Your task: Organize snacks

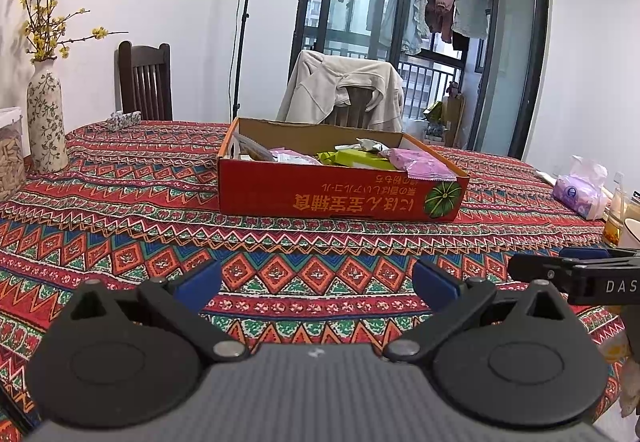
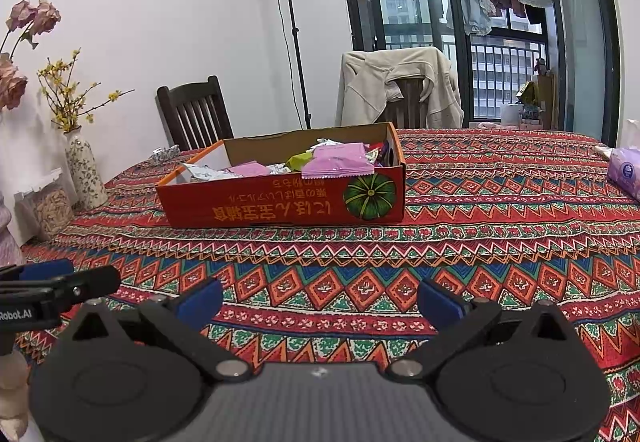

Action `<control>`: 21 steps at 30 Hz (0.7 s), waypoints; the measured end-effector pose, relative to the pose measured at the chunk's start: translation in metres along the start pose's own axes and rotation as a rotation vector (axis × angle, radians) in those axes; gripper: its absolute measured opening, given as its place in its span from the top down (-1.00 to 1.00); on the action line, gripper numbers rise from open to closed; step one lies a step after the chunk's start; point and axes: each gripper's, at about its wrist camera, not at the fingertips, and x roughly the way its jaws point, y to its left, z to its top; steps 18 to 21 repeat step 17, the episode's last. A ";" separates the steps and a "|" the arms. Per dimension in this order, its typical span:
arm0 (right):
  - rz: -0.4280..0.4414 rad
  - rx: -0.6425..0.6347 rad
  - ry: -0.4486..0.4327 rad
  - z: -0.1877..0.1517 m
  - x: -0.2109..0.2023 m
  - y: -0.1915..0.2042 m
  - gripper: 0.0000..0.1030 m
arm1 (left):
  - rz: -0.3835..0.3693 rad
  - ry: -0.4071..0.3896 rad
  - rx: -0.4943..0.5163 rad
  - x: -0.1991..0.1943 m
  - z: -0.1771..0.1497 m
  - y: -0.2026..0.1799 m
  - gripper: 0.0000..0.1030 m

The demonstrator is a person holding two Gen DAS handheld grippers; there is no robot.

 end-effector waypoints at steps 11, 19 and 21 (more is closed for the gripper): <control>-0.001 0.000 0.003 -0.001 0.001 0.000 -1.00 | 0.006 0.005 -0.017 0.001 -0.001 0.002 -1.00; -0.002 -0.001 0.006 -0.003 0.002 0.000 -1.00 | 0.005 0.002 -0.022 0.000 0.000 0.003 -1.00; -0.002 -0.001 0.006 -0.003 0.002 0.000 -1.00 | 0.005 0.002 -0.022 0.000 0.000 0.003 -1.00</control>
